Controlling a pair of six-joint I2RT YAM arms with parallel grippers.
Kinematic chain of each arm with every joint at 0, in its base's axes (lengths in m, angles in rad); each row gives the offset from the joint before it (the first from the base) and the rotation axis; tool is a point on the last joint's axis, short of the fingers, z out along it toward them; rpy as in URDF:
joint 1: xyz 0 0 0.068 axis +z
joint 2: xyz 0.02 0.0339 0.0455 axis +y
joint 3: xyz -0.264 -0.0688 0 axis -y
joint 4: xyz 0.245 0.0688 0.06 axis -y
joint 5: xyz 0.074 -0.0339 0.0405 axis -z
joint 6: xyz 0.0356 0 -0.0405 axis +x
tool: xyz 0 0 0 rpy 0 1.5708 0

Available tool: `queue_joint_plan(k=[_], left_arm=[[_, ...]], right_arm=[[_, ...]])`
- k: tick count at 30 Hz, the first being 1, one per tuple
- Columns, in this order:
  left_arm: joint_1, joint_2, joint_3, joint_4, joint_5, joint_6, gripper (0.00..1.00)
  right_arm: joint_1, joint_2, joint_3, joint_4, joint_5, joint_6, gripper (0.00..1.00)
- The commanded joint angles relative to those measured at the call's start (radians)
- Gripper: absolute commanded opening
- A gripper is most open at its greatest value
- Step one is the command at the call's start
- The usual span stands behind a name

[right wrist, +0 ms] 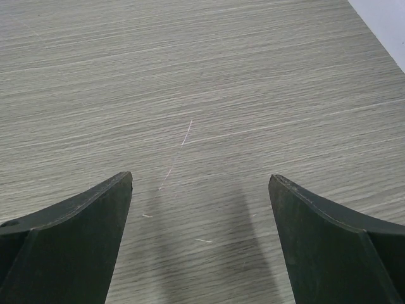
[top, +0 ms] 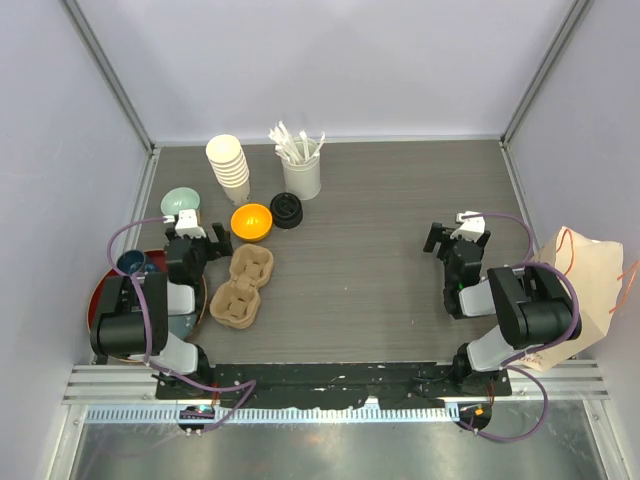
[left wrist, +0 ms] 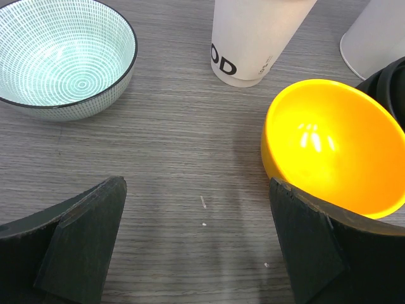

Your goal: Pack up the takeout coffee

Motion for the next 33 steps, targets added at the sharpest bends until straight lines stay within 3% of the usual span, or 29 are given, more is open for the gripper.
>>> queue_joint_plan(k=[1, 4, 6, 8, 11, 15, 19, 20, 26, 29, 33], left_arm=[[-0.005, -0.007, 0.009, 0.060, -0.017, 0.000, 1.00], [-0.003, -0.005, 0.009, 0.060, -0.006, 0.002, 1.00], [-0.005, -0.001, 0.026, 0.040, 0.099, 0.048, 1.00], [-0.003, -0.005, 0.020, 0.042, 0.107, 0.049, 1.00], [-0.003, -0.060, 0.037, 0.010, 0.084, 0.046, 1.00], [0.026, -0.160, 0.233, -0.477, 0.100, 0.035, 1.00], [0.043, -0.215, 0.400, -0.705, 0.182, 0.063, 0.97], [0.063, -0.225, 0.425, -0.762, 0.263, 0.063, 0.95], [0.092, -0.222, 0.771, -1.252, 0.475, 0.100, 0.73], [0.072, -0.156, 0.998, -1.430, 0.421, 0.040, 0.69], [0.034, 0.005, 1.284, -1.595, 0.223, -0.012, 0.65]], right_arm=[[-0.003, -0.001, 0.008, 0.077, 0.018, 0.001, 0.94], [-0.001, -0.081, 0.038, -0.049, 0.010, -0.007, 0.94], [-0.001, -0.164, 0.141, -0.283, 0.021, 0.001, 0.91], [-0.001, -0.208, 0.215, -0.394, 0.004, 0.028, 0.89], [0.000, -0.245, 0.318, -0.505, -0.144, 0.099, 0.88], [0.026, -0.271, 0.460, -0.684, -0.172, 0.159, 0.85], [0.086, -0.276, 0.542, -0.795, -0.186, 0.182, 0.83], [0.100, -0.276, 0.554, -0.810, -0.188, 0.173, 0.83], [0.178, -0.300, 0.588, -0.904, -0.194, 0.147, 0.83], [0.181, -0.317, 0.583, -0.923, -0.206, 0.153, 0.83], [0.181, -0.339, 0.568, -0.938, -0.202, 0.150, 0.83]])
